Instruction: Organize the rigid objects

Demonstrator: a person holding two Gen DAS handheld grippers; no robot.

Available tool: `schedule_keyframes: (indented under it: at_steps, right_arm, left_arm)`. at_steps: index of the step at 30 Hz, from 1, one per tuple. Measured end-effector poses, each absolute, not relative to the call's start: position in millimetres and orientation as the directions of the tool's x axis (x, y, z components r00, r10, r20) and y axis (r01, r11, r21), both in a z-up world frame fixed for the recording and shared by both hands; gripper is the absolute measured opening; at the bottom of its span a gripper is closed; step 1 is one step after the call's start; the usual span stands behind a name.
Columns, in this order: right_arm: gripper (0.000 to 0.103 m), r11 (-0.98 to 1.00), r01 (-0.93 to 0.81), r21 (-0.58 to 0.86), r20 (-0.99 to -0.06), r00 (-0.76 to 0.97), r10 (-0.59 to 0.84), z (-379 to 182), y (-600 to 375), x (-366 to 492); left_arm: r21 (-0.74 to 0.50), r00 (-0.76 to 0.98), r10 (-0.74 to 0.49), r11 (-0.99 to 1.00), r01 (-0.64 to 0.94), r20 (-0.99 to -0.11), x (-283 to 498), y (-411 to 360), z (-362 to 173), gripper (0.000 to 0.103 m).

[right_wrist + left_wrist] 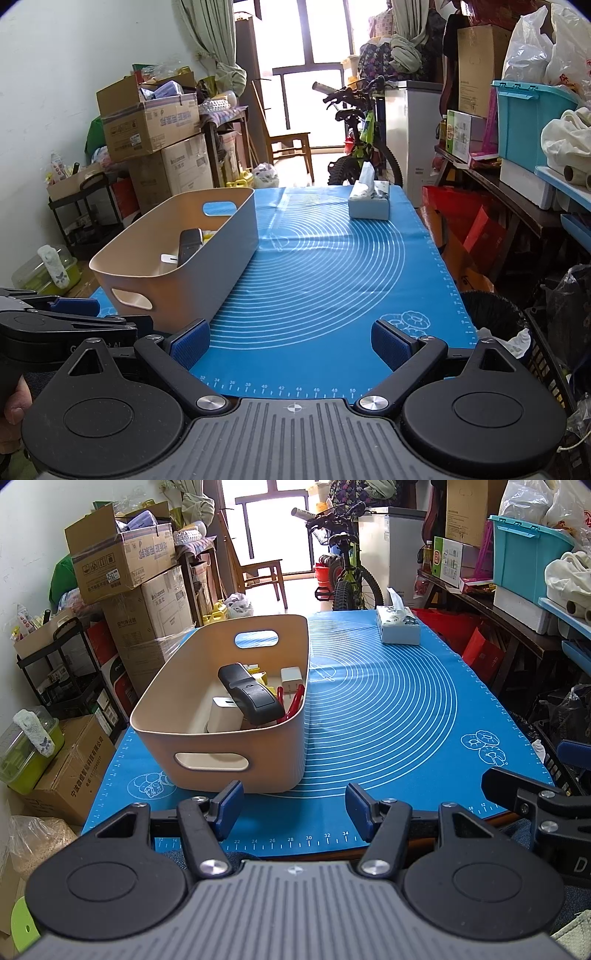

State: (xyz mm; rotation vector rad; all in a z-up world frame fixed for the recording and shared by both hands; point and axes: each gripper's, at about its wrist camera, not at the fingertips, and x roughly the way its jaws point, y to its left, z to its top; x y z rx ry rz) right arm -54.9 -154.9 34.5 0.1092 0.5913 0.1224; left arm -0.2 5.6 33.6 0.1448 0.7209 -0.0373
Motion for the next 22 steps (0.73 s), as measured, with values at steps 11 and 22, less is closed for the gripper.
schedule_keyframes:
  at_steps: [11, 22]
  right_arm:
    - [0.094, 0.987, -0.082, 0.137, -0.549, 0.823, 0.145, 34.5, -155.1, -54.4]
    - [0.094, 0.987, -0.083, 0.137, -0.549, 0.823, 0.145, 35.0, -154.5, -54.2]
  left_arm:
    - [0.119, 0.751, 0.016, 0.989, 0.084, -0.660, -0.2, 5.7, 33.7, 0.062]
    - [0.113, 0.752, 0.017, 0.991, 0.077, -0.659, 0.2, 4.6, 32.7, 0.062]
